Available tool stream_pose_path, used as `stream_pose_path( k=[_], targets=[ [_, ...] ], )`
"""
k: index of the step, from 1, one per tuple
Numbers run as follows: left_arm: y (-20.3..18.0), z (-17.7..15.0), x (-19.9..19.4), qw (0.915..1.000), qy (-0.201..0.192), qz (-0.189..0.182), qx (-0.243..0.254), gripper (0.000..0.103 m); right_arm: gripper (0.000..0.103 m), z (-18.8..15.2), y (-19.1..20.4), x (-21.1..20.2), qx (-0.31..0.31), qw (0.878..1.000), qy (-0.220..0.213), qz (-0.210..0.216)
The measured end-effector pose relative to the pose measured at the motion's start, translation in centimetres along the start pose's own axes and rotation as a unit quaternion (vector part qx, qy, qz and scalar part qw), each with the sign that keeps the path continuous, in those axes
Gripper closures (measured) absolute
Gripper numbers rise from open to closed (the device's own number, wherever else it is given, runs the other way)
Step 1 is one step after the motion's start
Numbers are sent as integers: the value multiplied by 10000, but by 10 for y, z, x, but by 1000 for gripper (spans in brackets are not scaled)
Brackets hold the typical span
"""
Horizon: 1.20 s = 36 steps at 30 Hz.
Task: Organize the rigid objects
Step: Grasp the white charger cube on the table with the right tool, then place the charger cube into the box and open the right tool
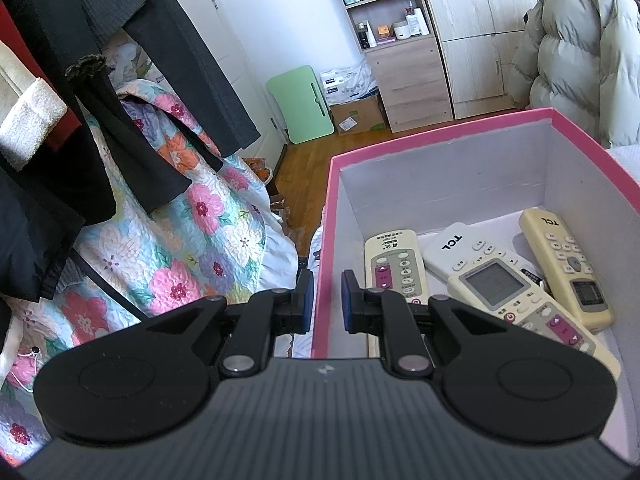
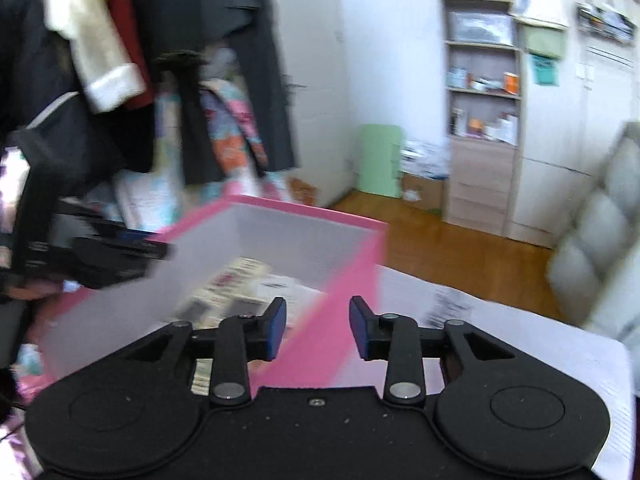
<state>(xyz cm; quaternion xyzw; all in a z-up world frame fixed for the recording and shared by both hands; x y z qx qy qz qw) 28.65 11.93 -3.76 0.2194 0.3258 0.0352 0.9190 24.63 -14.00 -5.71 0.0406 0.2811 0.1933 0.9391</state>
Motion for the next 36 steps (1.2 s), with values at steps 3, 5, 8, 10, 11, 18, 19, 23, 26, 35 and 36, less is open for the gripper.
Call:
stream_pose_path(
  k=[3, 5, 8, 10, 11, 18, 19, 23, 26, 35, 36],
  targets=[
    [1, 0, 0, 10000, 5, 8, 5, 89, 61, -9, -32, 9, 47, 9989, 177, -442],
    [1, 0, 1, 10000, 13, 22, -1, 89, 60, -15, -51, 16, 80, 9970, 336, -698],
    [0, 1, 2, 10000, 32, 42, -1, 89, 56, -24, -75, 32, 215, 9945, 579, -840],
    [0, 1, 3, 10000, 45, 49, 2, 89, 54, -29, -84, 42, 273, 9931, 731, -873],
    [-1, 1, 3, 10000, 49, 52, 4, 89, 53, -31, -87, 46, 255, 9928, 788, -863],
    [-1, 0, 4, 9999, 75, 70, 1, 89, 40, -34, -84, 77, 21, 9922, 903, -855],
    [-1, 0, 4, 9999, 76, 68, 3, 89, 40, -35, -83, 81, -31, 9918, 924, -883],
    [-1, 0, 4, 9999, 81, 72, 5, 89, 56, -36, -84, 86, 177, 9933, 809, -807],
    [-1, 0, 5, 9999, 89, 77, 9, 89, 56, -34, -88, 81, 527, 9926, 753, -800],
    [0, -2, 5, 9999, 79, 83, -2, 89, 56, -13, -53, 26, 754, 9958, -221, -475],
    [0, -2, 5, 9999, 88, 79, -7, 89, 56, -5, -46, 18, 707, 9963, -331, -361]
  ],
)
Point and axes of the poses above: each gripper's, at about its wrist camera, not at the fingertips, and x roughly the way its jaws point, y to its left, z to its top, the point moved 4 cm from there along x, roughly the way its jaws point, and after that the axes turned 6 degrees about x, right-handed, at the moved point
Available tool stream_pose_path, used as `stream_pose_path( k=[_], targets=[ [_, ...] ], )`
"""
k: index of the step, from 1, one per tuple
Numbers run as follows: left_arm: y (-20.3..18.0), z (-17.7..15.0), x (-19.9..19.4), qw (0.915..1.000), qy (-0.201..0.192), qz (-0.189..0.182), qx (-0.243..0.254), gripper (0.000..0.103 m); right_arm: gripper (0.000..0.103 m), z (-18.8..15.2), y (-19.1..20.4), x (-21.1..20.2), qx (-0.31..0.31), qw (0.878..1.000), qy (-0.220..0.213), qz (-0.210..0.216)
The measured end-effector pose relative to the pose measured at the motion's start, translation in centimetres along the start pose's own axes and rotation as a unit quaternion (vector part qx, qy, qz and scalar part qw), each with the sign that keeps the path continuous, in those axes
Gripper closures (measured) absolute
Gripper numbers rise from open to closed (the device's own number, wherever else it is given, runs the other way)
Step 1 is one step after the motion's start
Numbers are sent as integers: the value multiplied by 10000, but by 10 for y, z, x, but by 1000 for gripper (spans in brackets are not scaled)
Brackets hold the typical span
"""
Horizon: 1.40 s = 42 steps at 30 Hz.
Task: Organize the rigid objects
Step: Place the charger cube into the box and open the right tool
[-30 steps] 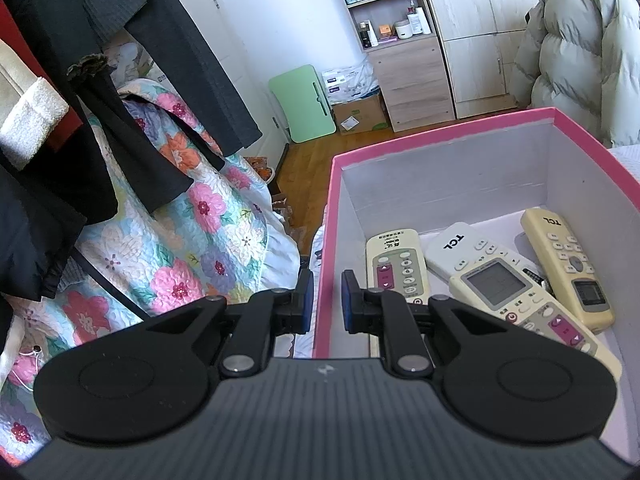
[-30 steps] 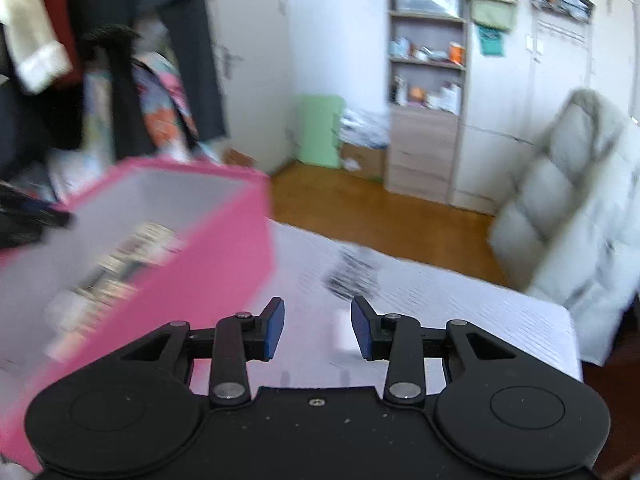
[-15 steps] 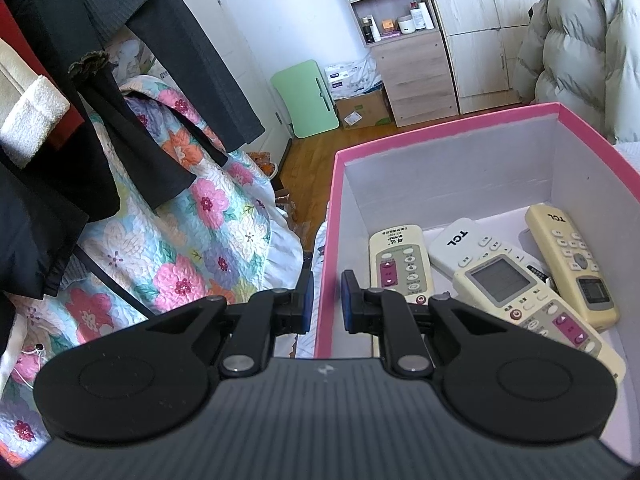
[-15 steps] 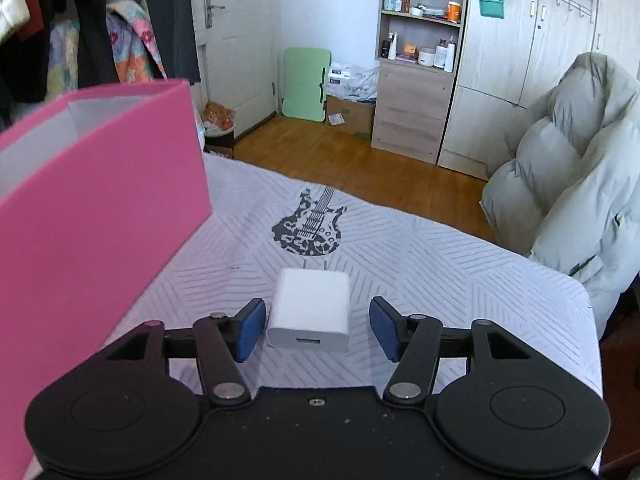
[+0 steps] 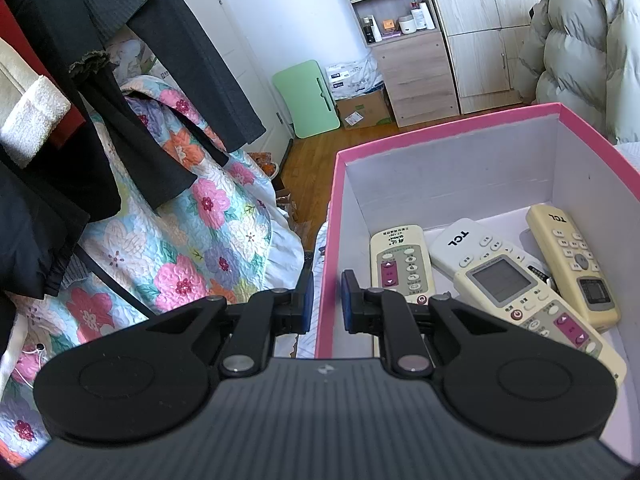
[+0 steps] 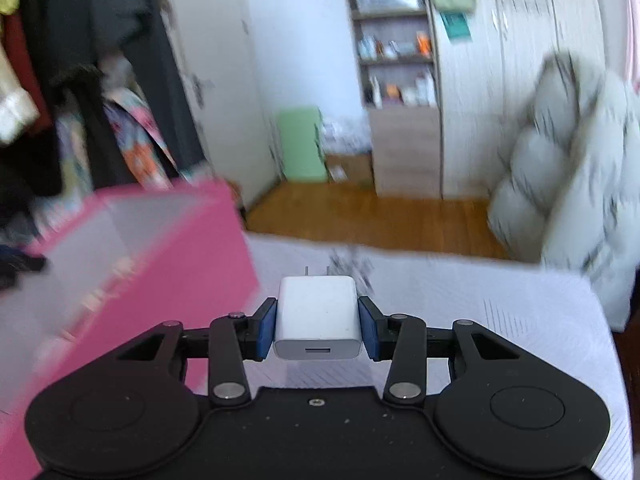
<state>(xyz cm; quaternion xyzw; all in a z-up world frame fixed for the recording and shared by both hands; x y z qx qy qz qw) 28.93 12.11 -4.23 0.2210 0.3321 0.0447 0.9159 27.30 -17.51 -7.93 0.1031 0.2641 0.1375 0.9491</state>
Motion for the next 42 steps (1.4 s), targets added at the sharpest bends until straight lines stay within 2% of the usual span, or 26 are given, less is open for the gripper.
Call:
stream_pose_path(
  k=[3, 5, 8, 10, 14, 21, 28, 30, 31, 32, 36, 42],
  targets=[
    [-1, 0, -1, 10000, -4, -13, 14, 89, 56, 23, 28, -20, -79, 9993, -200, 317],
    [-1, 1, -1, 10000, -6, -33, 17, 89, 55, 34, 46, -22, -64, 9988, -140, 456],
    [1, 1, -2, 10000, -18, -10, -20, 89, 55, 45, 73, -9, -119, 9951, 231, 953],
    [1, 1, -4, 10000, -65, -32, -51, 89, 55, 50, 90, 6, -234, 9918, 613, 1095],
    [2, 0, -5, 9999, -93, -96, -59, 89, 55, 62, 118, 38, -576, 9860, 902, 1278],
    [3, 1, -5, 9998, -123, -116, -95, 89, 55, 58, 139, 118, -561, 9723, 2044, 984],
    [2, 1, -6, 9996, -182, -201, -113, 89, 55, 37, 141, 153, -763, 9649, 2455, 536],
    [0, 2, -6, 9996, -195, -176, -67, 89, 52, 41, 138, 147, -637, 9686, 2330, 597],
    [1, 1, -6, 9997, -192, -172, -49, 89, 43, 43, 136, 140, -628, 9724, 2168, 595],
    [1, 1, -5, 9996, -184, -186, -67, 89, 42, 46, 135, 134, -639, 9755, 2028, 566],
    [6, 0, -5, 9988, -228, -376, -228, 88, 42, 49, 126, 94, -517, 9835, 1619, 611],
    [2, 1, -5, 9993, -187, -304, -131, 88, 42, 35, 105, 14, -86, 9909, 1034, 854]
  ],
)
Point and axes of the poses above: each gripper's, at about its wrist camera, not at the fingertips, and x roughly the way its jaws point, y to its left, z to its top, the point moved 4 cm from there along x, roughly the way its jaws point, and after that the axes turned 6 degrees about x, right-handed, at the moved point
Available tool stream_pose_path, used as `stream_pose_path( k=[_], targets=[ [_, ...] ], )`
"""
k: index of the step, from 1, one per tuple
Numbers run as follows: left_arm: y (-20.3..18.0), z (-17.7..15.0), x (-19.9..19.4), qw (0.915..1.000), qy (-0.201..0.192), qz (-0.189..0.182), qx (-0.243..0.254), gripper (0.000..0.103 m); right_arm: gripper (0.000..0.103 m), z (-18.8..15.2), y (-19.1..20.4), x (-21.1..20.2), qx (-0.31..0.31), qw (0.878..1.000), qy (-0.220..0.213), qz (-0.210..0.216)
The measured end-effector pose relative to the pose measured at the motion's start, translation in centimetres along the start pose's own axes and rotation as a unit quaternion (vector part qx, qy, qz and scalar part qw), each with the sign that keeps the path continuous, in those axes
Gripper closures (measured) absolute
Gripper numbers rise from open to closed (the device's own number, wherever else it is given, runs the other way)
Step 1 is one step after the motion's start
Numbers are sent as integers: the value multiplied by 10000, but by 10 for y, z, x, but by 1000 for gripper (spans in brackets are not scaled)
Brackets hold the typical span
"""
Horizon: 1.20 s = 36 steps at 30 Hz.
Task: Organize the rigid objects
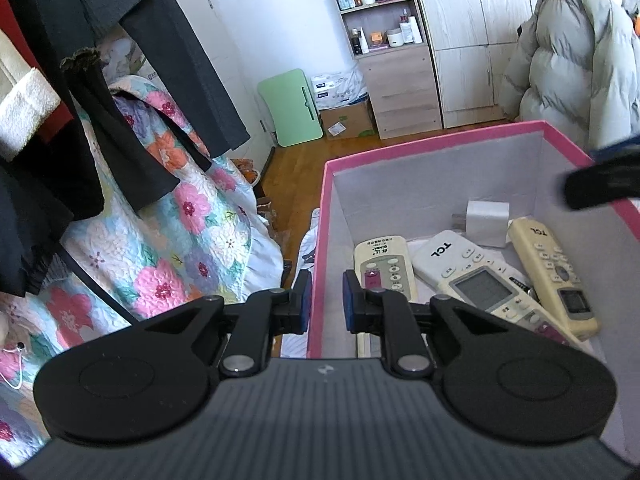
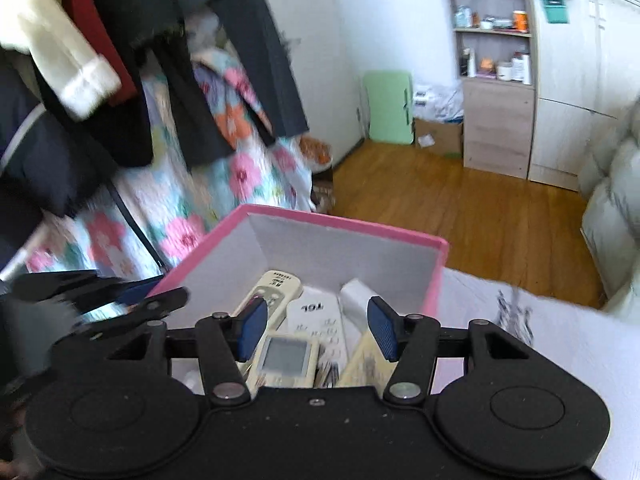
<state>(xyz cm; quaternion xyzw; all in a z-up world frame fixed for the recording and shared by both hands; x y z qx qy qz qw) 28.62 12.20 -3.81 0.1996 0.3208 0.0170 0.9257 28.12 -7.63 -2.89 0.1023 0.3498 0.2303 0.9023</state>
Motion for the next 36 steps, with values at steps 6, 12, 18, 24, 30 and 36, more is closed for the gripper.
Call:
stream_pose_path(
  k=[6, 12, 18, 24, 30, 36],
  targets=[
    [1, 0, 1, 9999, 73, 58, -45, 88, 42, -20, -17, -50, 347, 9979, -524, 126],
    [2, 1, 2, 9997, 112, 183, -79, 88, 42, -35, -20, -73, 400, 9956, -850, 44],
    [11, 2, -2, 9988, 237, 112, -408, 87, 42, -53, -3, -106, 84, 9940, -1086, -123],
    [16, 7, -40, 9981, 89, 176, -590, 82, 42, -59, -1, -126, -22, 9908, -1312, -327],
    [5, 8, -93, 9968, -207, 58, -768, 57, 42, -65, 4, -142, -138, 9884, -1385, -615],
    [-17, 4, -142, 9976, -380, -42, -581, 48, 42, -76, 1, -159, -97, 9871, -1431, -707]
  ],
)
Point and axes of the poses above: each gripper's, at about its wrist camera, not at the fingertips, and x roughly the way its jaws point, y to its left, z to its top, the point moved 4 cm from there along x, roughly the way its jaws point, and after that the axes turned 6 degrees about x, right-handed, at the moved point
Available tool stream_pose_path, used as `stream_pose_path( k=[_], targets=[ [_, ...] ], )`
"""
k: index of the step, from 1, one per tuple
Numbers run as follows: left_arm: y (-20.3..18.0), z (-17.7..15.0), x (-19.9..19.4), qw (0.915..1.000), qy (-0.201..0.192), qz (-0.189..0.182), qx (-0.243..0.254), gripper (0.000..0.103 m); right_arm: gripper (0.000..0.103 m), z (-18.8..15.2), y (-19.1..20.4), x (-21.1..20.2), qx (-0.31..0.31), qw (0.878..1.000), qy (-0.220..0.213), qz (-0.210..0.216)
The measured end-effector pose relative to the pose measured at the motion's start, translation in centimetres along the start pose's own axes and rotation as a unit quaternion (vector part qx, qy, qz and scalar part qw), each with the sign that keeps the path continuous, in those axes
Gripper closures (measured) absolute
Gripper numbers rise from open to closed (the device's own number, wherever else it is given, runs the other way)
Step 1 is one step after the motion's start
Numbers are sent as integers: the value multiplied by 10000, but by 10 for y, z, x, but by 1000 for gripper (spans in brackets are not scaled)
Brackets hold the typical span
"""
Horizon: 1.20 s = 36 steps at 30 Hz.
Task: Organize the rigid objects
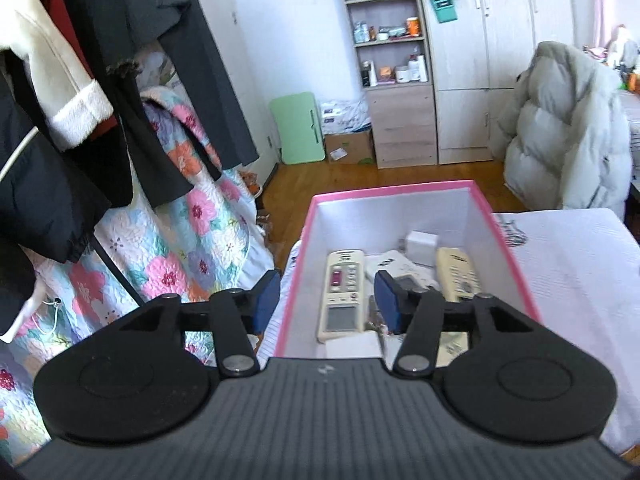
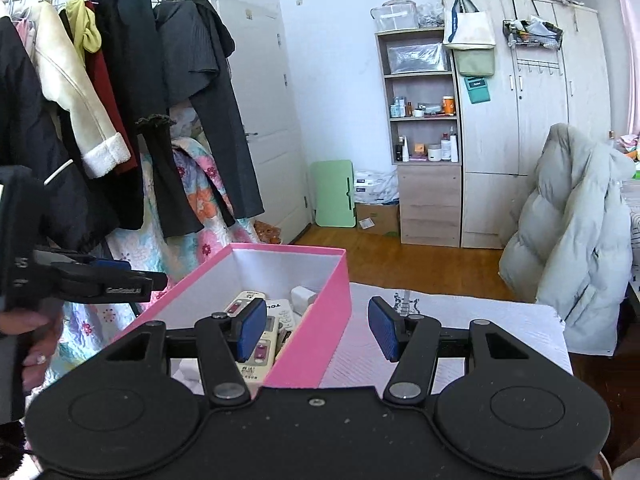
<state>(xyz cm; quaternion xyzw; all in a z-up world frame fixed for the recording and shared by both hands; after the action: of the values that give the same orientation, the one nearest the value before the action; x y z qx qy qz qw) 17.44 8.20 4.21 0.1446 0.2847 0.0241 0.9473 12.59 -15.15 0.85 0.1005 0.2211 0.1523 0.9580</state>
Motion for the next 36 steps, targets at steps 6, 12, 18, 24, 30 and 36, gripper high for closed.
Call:
stream_pose_path(
  k=[6, 12, 18, 24, 30, 36],
  targets=[
    [-27, -10, -31, 9999, 101, -50, -62, 41, 42, -6, -14, -16, 145, 9994, 101, -282],
    [-45, -24, -43, 9978, 262, -509, -348, 38, 41, -9, -19, -32, 34, 9992, 66, -385],
    [-50, -31, -57, 9975, 297, -505, -401, 20, 37, -15, -20, -44, 18, 9990, 98, -427],
    [-54, -36, -72, 9969, 360, -587, -377, 7, 33, -18, -20, -54, -4, 9986, 139, -520],
    [-53, -39, -88, 9962, 286, -623, -533, 1, 29, -20, -21, -63, 13, 9975, 155, -687],
    [-55, -44, -90, 9960, 530, -512, -511, 0, 12, -23, -23, -67, 163, 9982, 276, -514]
  ],
)
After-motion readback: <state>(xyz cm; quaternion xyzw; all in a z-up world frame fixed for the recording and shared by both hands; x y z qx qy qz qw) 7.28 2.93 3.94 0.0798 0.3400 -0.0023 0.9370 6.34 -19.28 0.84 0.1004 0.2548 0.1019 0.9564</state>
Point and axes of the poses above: each gripper's, at about its wrist camera, not at the fingertips, and x roughly the way its jaws point, y to its left, z to its top, the point moved 4 cm from there along x, roughly the way its jaws point, and after that the axes turned 6 degrees about x, right-handed, at the moved point
